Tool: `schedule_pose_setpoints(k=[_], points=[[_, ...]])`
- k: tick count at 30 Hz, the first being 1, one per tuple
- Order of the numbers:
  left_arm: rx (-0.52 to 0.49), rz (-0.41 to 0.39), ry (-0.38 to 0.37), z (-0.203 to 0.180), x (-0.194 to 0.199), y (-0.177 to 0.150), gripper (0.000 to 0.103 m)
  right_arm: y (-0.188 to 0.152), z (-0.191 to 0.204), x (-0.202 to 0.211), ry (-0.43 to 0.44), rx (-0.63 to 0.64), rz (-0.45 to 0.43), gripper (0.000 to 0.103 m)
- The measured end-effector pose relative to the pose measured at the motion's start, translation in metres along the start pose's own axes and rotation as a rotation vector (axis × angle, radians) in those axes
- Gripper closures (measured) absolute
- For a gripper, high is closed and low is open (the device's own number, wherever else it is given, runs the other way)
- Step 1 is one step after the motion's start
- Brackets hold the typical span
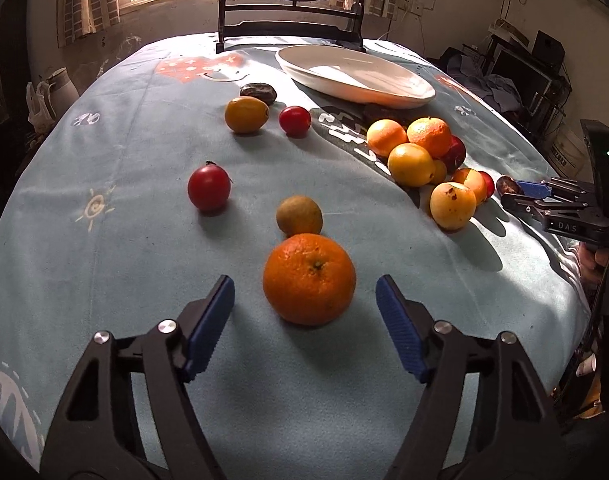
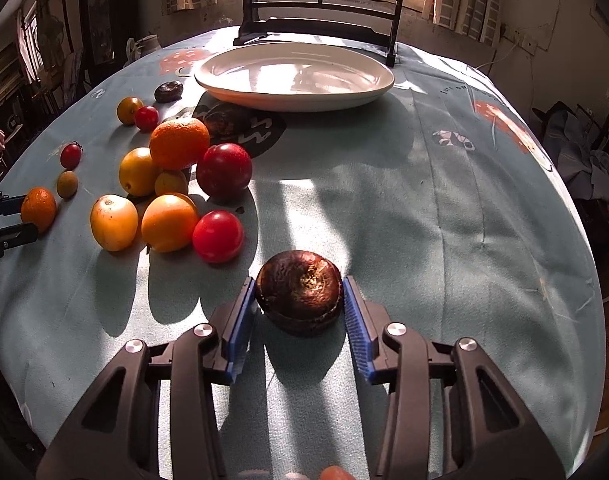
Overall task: Organize fruits
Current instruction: 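Grasp the dark brown round fruit with the right gripper while the left gripper grasps the large orange, then carry the brown fruit with the right gripper while the left gripper carries the orange onto the white plate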
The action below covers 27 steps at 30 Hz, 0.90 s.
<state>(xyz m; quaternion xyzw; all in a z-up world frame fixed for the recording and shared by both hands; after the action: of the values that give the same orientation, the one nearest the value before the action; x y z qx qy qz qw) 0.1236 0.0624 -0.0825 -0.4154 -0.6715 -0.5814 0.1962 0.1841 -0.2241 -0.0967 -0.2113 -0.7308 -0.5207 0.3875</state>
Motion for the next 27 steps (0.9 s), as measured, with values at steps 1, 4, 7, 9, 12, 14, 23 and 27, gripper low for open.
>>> schedule_pose_setpoints(k=[1,4,7,9,12,14,23,27], points=[[0.005,0.002,0.003,0.001,-0.001,0.002,0.031,0.000,0.000,0.000,0.000,0.001,0.000,0.059],[0.002,0.017,0.018,0.003,-0.005,0.005,0.031,-0.001,0.000,0.001,0.007,-0.005,-0.004,0.059],[-0.005,0.049,0.031,0.003,-0.011,0.002,0.039,0.000,-0.002,0.003,0.023,-0.018,-0.017,0.059],[-0.024,0.051,0.050,0.001,-0.012,0.003,0.043,-0.001,-0.003,0.004,0.027,-0.013,-0.022,0.059],[-0.021,0.056,0.015,0.000,-0.009,0.003,0.057,0.001,-0.003,0.007,0.036,-0.019,-0.027,0.059],[-0.009,0.058,0.000,-0.001,-0.006,0.004,0.057,0.004,-0.006,0.010,0.055,-0.035,-0.033,0.059],[-0.026,-0.057,-0.104,-0.017,0.005,0.069,0.057,0.067,-0.022,0.027,0.148,-0.155,-0.189,0.060],[-0.059,-0.072,-0.137,-0.032,-0.023,0.140,0.057,0.122,-0.023,0.002,0.146,-0.191,-0.238,0.060]])
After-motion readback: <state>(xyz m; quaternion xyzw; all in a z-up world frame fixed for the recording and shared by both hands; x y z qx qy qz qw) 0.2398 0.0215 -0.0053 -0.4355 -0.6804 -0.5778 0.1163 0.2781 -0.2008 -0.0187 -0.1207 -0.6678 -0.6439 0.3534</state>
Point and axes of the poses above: each gripper's, at about its wrist camera, not at the fingertips, and x roughly against the way its jaws point, z to its left, y to its top, the point moved 5 cm from there along -x, roughly the way its jaws point, and after that the axes turned 9 degrees about -y, right-handed, at the moved point
